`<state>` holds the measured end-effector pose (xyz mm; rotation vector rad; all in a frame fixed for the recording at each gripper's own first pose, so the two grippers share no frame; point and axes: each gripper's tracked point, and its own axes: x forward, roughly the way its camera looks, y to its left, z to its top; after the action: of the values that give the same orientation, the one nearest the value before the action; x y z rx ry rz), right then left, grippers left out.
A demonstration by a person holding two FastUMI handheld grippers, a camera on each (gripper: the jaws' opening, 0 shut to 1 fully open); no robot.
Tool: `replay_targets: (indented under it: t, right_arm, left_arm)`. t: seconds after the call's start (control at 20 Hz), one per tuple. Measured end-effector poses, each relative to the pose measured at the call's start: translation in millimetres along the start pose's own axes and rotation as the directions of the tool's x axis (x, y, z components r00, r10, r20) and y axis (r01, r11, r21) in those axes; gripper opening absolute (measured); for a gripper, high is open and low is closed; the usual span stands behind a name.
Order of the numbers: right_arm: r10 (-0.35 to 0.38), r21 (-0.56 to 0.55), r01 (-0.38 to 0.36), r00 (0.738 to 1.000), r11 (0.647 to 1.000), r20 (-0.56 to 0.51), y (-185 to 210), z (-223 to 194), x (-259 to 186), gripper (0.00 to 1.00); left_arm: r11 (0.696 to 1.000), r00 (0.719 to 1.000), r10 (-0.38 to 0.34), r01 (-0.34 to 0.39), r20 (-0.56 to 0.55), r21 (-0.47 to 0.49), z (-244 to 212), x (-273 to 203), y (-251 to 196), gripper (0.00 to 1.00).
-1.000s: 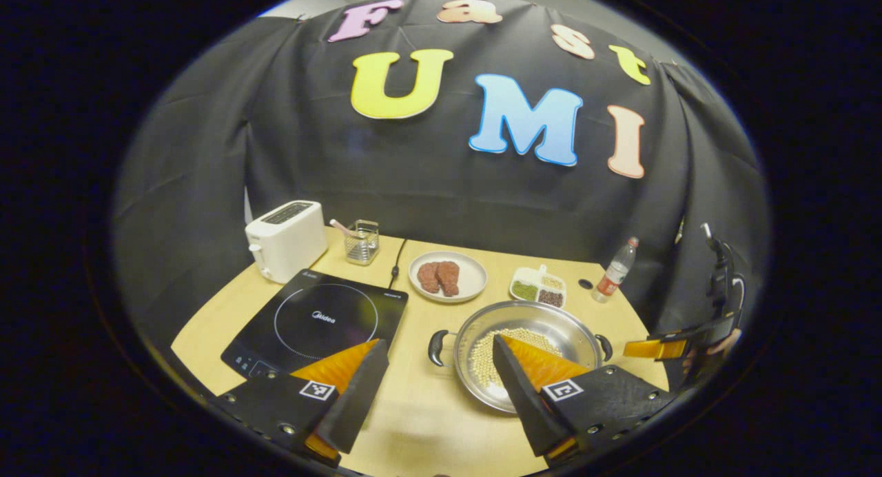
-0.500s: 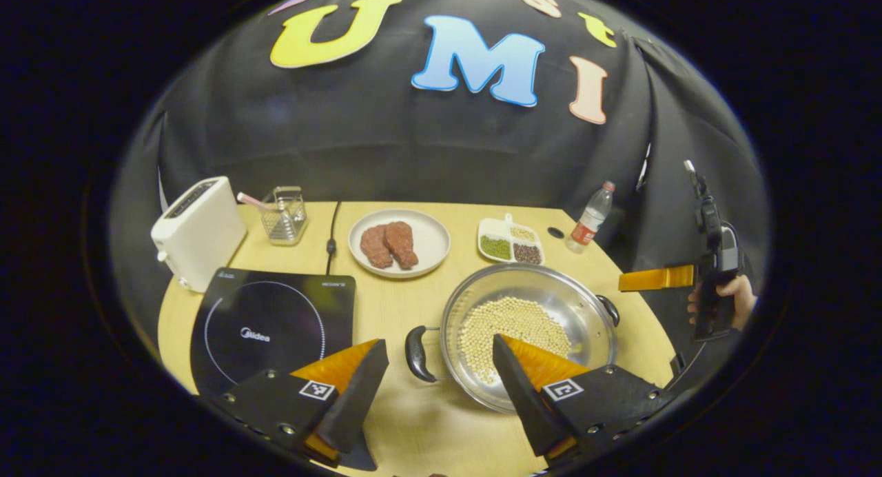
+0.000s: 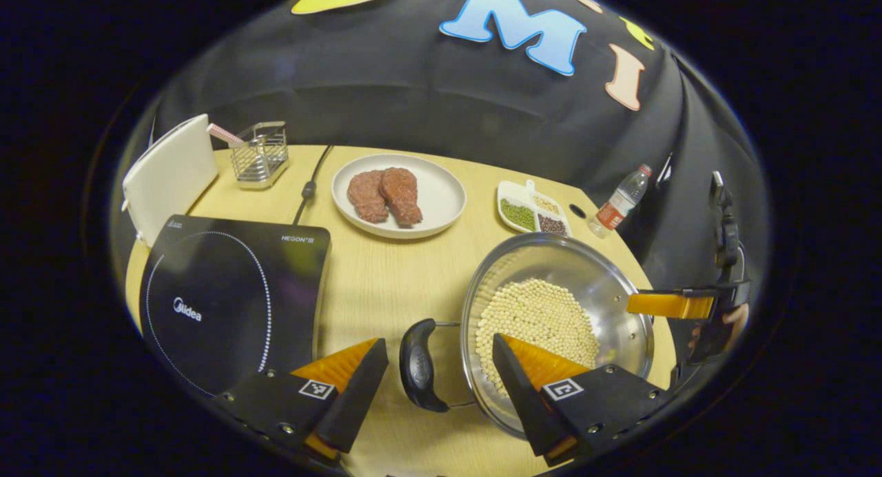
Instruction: First push the handle of the pot to place it horizontally, then grasp the pot with both hands and set it on the induction cooktop.
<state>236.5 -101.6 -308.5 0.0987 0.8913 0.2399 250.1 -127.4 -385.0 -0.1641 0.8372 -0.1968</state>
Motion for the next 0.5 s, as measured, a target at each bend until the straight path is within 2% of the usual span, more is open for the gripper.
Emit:
replay_targets:
  t: [0.1, 0.2, 0.25, 0.35, 0.4, 0.5]
  right_arm:
    - [0.007, 0.010, -0.007, 1.000, 1.000, -0.025, 2, -10, 8, 0.98]
    - [0.000, -0.004, 0.000, 0.999, 1.000, -0.034, -2, -16, 14, 0.93]
    - [-0.002, -0.016, 0.002, 0.999, 1.000, -0.034, -3, -18, 16, 0.98]
    - [0.008, -0.012, -0.009, 0.999, 1.000, -0.034, 0, -19, 18, 0.98]
    - [0.017, -0.006, -0.017, 0.999, 1.000, -0.038, 2, -21, 19, 0.92]
    - [0.005, -0.019, -0.006, 0.999, 1.000, -0.036, 1, -22, 23, 0.96]
  left_arm:
    - [1.000, 1.000, -0.012, 0.012, -0.012, -0.028, -5, 8, -1, 0.93]
    - [0.999, 0.999, -0.028, 0.027, -0.017, -0.038, -8, 11, -3, 0.93]
    - [0.999, 0.999, -0.031, 0.030, -0.020, -0.039, -9, 12, -4, 0.93]
    - [0.999, 0.999, -0.033, 0.032, -0.028, -0.037, -11, 17, -4, 0.93]
    - [0.999, 0.999, -0.032, 0.031, -0.030, -0.042, -11, 21, -3, 0.93]
    - [0.999, 0.999, -0.031, 0.030, -0.024, -0.043, -10, 23, -3, 0.79]
